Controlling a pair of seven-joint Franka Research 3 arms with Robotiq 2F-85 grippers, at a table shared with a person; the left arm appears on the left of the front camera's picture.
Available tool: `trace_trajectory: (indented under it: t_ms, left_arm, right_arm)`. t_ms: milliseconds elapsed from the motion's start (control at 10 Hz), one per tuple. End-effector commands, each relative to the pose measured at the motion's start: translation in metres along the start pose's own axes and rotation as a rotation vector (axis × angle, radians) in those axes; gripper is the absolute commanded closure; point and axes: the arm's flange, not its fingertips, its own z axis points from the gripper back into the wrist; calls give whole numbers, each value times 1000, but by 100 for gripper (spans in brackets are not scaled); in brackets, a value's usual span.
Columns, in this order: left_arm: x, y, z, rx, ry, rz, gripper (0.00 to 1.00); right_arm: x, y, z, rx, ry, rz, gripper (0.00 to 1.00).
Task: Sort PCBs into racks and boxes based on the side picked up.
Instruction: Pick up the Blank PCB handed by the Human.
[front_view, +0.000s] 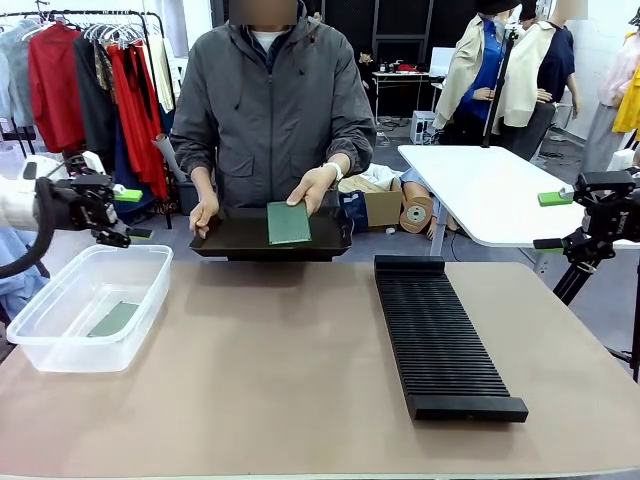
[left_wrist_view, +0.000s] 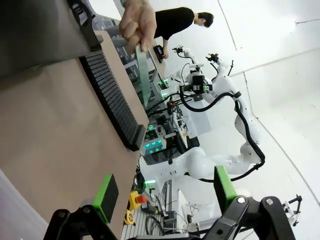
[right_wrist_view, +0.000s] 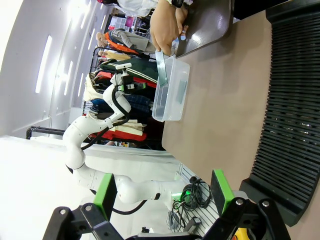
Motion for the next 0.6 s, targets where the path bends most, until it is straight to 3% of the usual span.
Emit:
trace_trajectory:
  t_ms: [0, 500]
  left_arm:
    - [4, 13, -30, -32, -27, -47, 0]
    - [24, 45, -84, -19, -139, -108, 0]
  right_arm:
    - [-1, 2, -1, 10, -17, 4, 0]
    - [-1, 2, -1, 10, -17, 4, 0]
